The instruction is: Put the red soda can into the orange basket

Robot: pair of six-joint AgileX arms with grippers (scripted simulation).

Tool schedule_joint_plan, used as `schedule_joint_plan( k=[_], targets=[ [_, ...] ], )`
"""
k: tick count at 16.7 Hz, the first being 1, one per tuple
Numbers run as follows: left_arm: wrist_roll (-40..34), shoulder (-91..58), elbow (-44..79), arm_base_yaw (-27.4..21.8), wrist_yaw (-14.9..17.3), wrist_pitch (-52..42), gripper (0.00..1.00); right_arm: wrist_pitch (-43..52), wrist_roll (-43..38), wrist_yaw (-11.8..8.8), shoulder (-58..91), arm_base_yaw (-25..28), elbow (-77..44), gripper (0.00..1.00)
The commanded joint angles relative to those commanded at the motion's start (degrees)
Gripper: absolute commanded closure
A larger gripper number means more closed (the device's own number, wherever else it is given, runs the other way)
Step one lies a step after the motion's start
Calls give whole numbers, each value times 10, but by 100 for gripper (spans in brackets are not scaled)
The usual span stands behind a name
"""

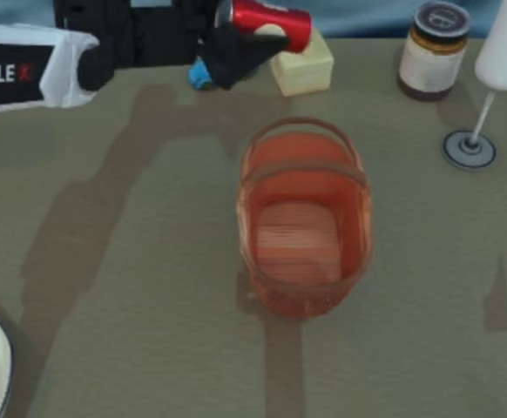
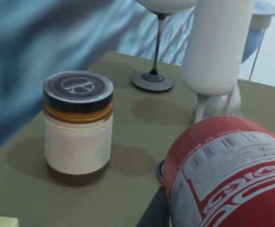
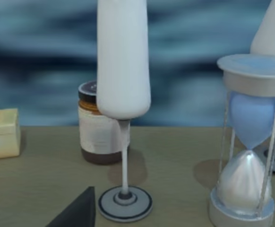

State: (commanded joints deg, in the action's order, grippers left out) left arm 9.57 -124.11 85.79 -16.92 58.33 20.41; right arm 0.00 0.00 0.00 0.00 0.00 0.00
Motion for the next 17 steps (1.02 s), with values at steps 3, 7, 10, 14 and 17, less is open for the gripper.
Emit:
schedule_joint_plan(
  k=[3, 7, 10, 14, 17],
  targets=[
    [-40, 35, -59, -10, 82, 119, 100, 0, 0, 0, 0, 0, 0, 0],
    [-69, 59, -101, -17, 141, 194, 100, 0, 0, 0, 0, 0, 0, 0],
    [-70, 61, -104, -17, 144, 198, 100, 0, 0, 0, 0, 0, 0, 0],
    [-69, 49, -104, -13, 144, 206, 100, 0, 0, 0, 0, 0, 0, 0],
    [-69, 6, -118, -9, 144, 265, 100, 0, 0, 0, 0, 0, 0, 0]
  ],
)
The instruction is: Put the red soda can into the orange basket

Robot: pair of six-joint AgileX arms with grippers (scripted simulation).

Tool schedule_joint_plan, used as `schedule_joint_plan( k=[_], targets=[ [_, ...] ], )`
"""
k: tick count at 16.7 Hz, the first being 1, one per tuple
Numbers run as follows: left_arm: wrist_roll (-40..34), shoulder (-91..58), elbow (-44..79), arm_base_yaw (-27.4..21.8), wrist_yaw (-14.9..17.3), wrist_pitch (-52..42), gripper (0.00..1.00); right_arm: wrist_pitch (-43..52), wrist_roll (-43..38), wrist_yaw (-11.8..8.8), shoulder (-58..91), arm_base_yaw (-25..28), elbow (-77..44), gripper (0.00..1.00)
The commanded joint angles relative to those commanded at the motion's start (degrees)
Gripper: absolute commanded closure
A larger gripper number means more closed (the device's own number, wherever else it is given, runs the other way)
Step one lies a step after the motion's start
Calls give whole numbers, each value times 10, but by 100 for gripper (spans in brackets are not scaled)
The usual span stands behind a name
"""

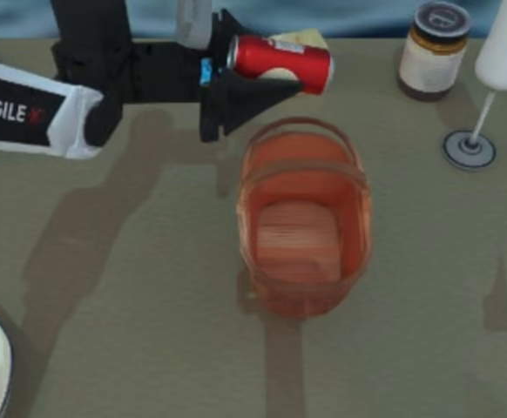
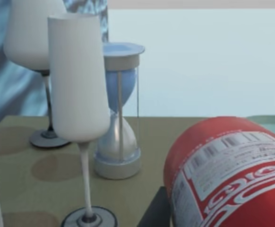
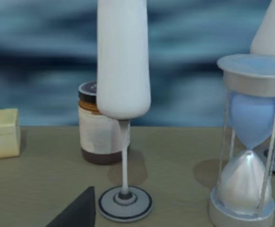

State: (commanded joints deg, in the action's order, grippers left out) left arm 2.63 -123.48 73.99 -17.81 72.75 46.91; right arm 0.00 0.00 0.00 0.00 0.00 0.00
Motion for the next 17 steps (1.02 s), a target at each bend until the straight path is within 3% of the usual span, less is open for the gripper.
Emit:
schedule_joint_plan(
  k=[5, 10, 17],
  targets=[
    [-2, -77, -31, 6, 1, 115, 100, 0, 0, 0, 0, 0, 0, 0],
    [-3, -84, -35, 7, 0, 122, 100, 0, 0, 0, 0, 0, 0, 0],
    [-3, -84, -35, 7, 0, 122, 47, 0, 0, 0, 0, 0, 0, 0]
  ],
)
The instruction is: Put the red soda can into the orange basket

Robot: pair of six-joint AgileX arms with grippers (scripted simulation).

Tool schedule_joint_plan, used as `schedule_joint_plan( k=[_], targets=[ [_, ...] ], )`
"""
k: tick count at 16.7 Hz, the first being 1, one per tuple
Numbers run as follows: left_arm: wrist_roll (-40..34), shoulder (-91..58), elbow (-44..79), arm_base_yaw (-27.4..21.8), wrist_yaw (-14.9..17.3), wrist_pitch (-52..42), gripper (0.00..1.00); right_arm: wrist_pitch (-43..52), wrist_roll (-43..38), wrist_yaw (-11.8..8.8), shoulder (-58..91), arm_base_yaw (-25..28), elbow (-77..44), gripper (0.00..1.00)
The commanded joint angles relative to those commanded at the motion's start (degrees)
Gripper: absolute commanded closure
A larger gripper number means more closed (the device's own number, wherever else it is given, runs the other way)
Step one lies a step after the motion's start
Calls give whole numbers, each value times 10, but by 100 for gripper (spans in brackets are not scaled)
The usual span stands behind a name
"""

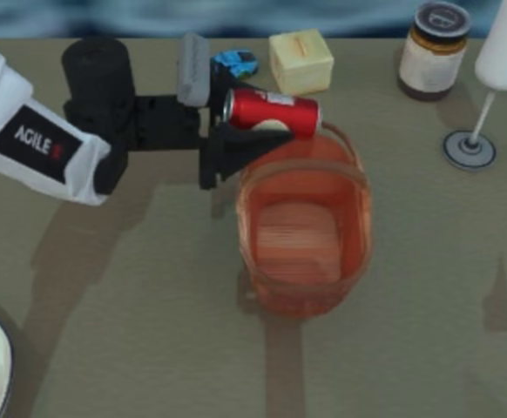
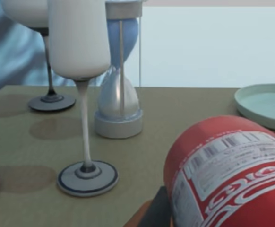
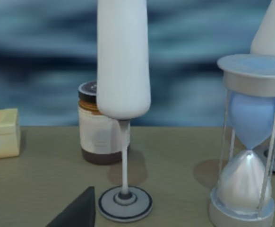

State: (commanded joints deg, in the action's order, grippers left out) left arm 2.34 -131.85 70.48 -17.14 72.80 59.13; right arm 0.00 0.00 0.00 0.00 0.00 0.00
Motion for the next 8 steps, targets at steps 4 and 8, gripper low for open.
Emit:
schedule_joint_plan(
  k=[4, 8],
  targets=[
    [0, 0, 0, 0, 0, 0, 17, 0, 0, 0, 0, 0, 0, 0],
    [0, 0, 0, 0, 0, 0, 0, 0, 0, 0, 0, 0, 0, 0]
  ],
)
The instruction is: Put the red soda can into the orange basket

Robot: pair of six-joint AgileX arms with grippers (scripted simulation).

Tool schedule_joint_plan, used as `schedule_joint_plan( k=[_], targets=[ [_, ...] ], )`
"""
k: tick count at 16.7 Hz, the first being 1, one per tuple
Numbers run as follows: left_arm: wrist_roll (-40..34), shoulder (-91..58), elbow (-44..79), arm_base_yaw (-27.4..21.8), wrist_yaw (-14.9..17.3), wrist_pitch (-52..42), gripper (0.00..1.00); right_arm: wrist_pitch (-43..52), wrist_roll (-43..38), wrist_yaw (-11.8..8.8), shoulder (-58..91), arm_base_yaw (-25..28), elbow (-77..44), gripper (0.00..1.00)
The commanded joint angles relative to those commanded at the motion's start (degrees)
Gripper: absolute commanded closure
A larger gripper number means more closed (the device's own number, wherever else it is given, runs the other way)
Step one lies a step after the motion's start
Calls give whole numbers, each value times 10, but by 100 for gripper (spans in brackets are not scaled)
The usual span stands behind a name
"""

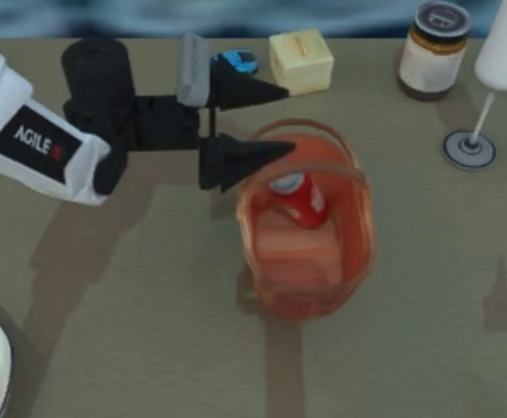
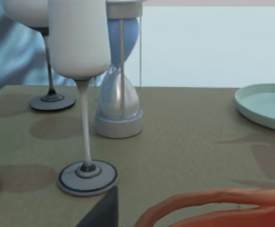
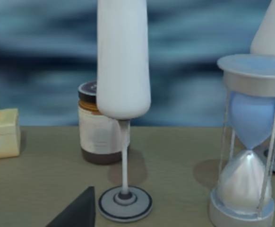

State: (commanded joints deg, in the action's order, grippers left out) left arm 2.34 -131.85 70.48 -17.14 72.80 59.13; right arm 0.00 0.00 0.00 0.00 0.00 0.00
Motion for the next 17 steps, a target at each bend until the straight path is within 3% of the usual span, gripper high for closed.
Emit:
schedule_joint_plan(
  k=[10, 13, 17],
  targets=[
    [-4, 15, -11, 1, -11, -11, 0, 16, 10, -1, 17, 8, -16, 0],
    [-18, 74, -52, 13, -52, -51, 0, 81, 47, -4, 88, 34, -82, 0],
    [-42, 224, -140, 39, -143, -134, 0, 216, 129, -4, 264, 87, -253, 0]
  ],
)
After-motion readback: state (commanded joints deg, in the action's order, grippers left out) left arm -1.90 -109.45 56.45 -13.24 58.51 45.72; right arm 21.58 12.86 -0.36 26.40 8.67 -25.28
